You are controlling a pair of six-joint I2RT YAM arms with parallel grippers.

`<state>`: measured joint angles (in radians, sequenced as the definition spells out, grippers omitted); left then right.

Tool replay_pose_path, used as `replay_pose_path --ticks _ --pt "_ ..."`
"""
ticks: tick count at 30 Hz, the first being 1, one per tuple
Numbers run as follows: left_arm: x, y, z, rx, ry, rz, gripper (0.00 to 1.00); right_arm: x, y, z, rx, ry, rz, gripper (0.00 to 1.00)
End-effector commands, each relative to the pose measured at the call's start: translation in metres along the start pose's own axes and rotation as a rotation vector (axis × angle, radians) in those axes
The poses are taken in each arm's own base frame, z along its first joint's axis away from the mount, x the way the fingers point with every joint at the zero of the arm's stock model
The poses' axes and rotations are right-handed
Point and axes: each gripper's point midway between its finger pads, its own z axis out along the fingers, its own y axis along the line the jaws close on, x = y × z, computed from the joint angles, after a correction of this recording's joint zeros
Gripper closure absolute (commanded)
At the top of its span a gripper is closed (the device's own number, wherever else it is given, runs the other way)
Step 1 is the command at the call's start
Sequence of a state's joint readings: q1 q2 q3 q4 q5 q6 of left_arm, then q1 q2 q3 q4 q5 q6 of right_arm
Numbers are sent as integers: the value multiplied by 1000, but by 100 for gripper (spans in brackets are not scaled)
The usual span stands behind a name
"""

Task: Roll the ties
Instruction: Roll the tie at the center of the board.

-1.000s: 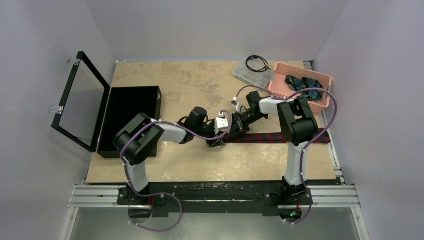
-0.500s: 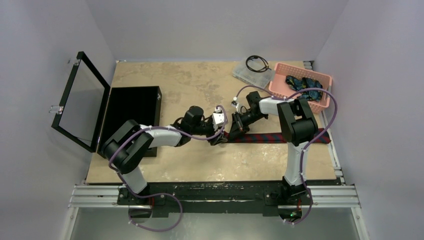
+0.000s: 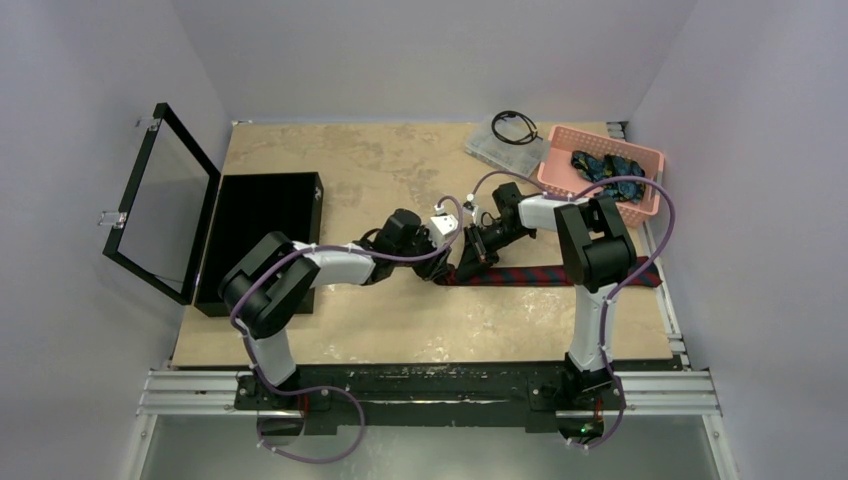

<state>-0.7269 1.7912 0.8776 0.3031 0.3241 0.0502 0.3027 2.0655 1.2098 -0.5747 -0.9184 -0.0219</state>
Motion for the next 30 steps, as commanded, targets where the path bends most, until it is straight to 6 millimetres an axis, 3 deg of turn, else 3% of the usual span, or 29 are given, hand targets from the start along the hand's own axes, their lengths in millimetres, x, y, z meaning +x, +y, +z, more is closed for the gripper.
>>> replay_pose_path --ticks 1,5,13,18,21,25,28,30 --pt "21 15 -6 -70 100 -83 64 2 -23 2 122 -2 -73 100" --pt "35 15 -9 -70 147 -102 68 -1 -14 -1 103 -12 -83 92" --pt "35 11 -9 -55 155 -158 68 -8 11 -8 20 -56 -108 64" --pt "34 11 -8 -56 159 -167 68 -9 20 -8 -23 -63 -96 62" --pt "38 11 -10 -58 167 -170 68 -8 21 -6 -32 -62 -95 69" --pt "37 8 -11 -42 155 -167 66 -11 15 -5 -11 -66 -106 98" --pt "26 5 -15 0 97 -153 60 -12 6 -3 16 -60 -101 100" --pt "14 5 -20 39 34 -115 50 -9 2 -1 21 -52 -92 100"
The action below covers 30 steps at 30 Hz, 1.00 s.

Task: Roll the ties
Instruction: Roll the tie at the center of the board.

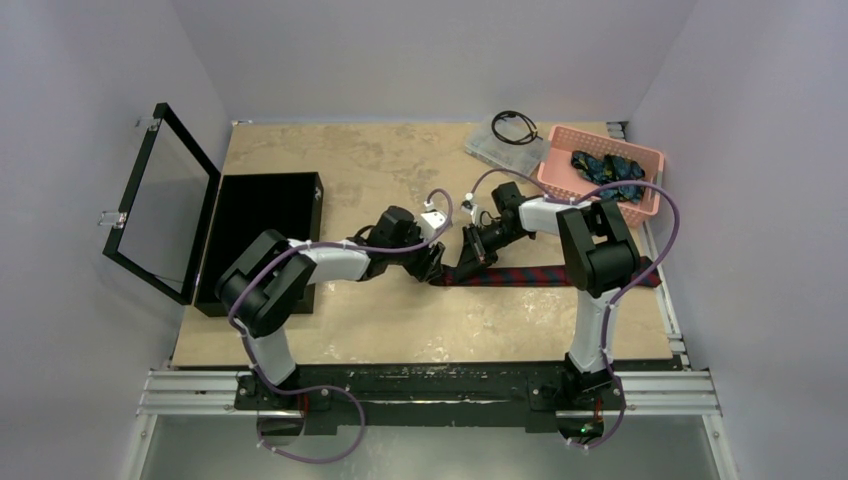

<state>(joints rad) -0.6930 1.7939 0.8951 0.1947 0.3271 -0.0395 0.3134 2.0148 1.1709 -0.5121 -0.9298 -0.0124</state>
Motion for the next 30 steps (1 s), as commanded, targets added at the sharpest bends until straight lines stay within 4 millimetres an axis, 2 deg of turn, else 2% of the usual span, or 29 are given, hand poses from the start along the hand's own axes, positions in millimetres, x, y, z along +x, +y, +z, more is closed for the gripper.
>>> replay_pose_path --ticks 1,5,9,12,15,18,25,30 --pt "-13 -1 -17 74 -94 86 44 -4 -9 1 33 -12 -33 100" --pt "-29 -15 -33 168 -189 264 28 -4 -9 1 37 -15 -38 100" --pt "-34 -25 -33 229 -182 334 12 -6 -8 0 36 -18 -40 100" --pt "-30 -29 -24 238 -128 355 7 -5 -7 0 34 -15 -41 100" --pt "-27 -34 -13 216 -92 389 6 -5 -5 -1 30 -16 -41 100" --pt "-25 -33 -2 179 -63 388 8 -7 -1 -2 20 -19 -46 100" --pt "-15 -20 14 121 3 382 26 -6 6 -5 -5 -16 -52 100" --pt "-6 -20 11 127 12 409 46 -5 10 -6 -14 -7 -50 100"
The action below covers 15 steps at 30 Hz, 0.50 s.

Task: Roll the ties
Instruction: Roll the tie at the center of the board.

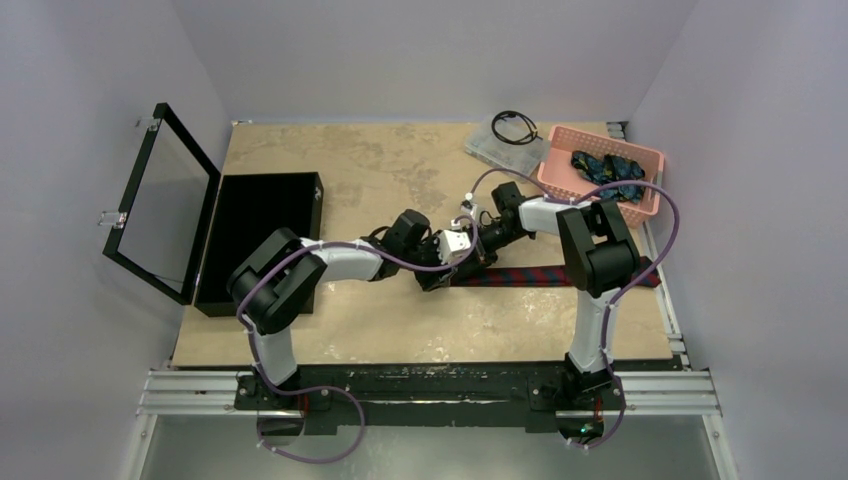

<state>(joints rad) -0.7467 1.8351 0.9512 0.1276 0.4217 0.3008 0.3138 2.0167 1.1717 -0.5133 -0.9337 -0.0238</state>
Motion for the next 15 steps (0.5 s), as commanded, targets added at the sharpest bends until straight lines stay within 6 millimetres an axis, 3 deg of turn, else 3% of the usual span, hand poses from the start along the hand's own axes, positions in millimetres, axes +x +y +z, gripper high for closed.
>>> replay_pose_path --ticks 1,5,9,10,13,15 --pt "-7 6 -3 -16 -18 63 50 -5 11 -7 -13 -6 -38 100" --pt "-3 -1 -4 8 -24 85 64 -6 16 -9 -29 -3 -31 100" --pt "-1 -4 -5 17 -25 93 77 -7 20 -10 -49 -3 -21 88" --pt "-1 -4 -6 17 -25 92 77 -8 20 -10 -48 -5 -20 88" --pt "3 -5 -6 24 -17 93 77 -8 18 -9 -40 -8 -18 100" --pt "7 -7 -7 29 -8 93 65 -8 14 -8 -21 -7 -14 100"
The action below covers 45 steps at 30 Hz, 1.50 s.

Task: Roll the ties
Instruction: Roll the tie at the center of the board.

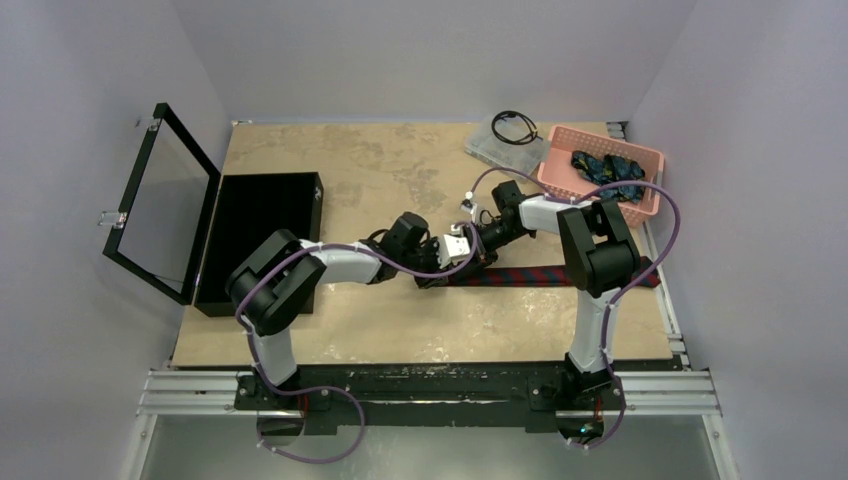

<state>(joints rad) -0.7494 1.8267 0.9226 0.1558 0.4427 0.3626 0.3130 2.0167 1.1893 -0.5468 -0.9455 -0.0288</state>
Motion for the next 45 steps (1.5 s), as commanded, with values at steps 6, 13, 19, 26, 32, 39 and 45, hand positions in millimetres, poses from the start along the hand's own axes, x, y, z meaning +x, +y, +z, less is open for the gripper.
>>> replay_pose_path --ticks 6,13,19,26,32,39,45 --pt "-1 -13 -19 39 -60 72 43 3 -9 0 32 17 2 100" --pt "-35 -5 -35 2 -186 232 29 11 -17 5 34 49 15 100" --pt "-43 -6 -29 38 -171 252 8 8 -9 1 14 37 -3 100" --pt "-28 -12 -9 51 -82 217 10 7 -3 -1 3 32 -10 100" --pt "-7 -8 -6 42 21 214 41 10 9 -4 -37 39 -11 100" --pt "14 -14 -12 57 67 271 61 16 23 -10 -80 48 9 100" --pt "18 -17 -12 62 69 265 65 7 29 -11 -87 2 -4 71"
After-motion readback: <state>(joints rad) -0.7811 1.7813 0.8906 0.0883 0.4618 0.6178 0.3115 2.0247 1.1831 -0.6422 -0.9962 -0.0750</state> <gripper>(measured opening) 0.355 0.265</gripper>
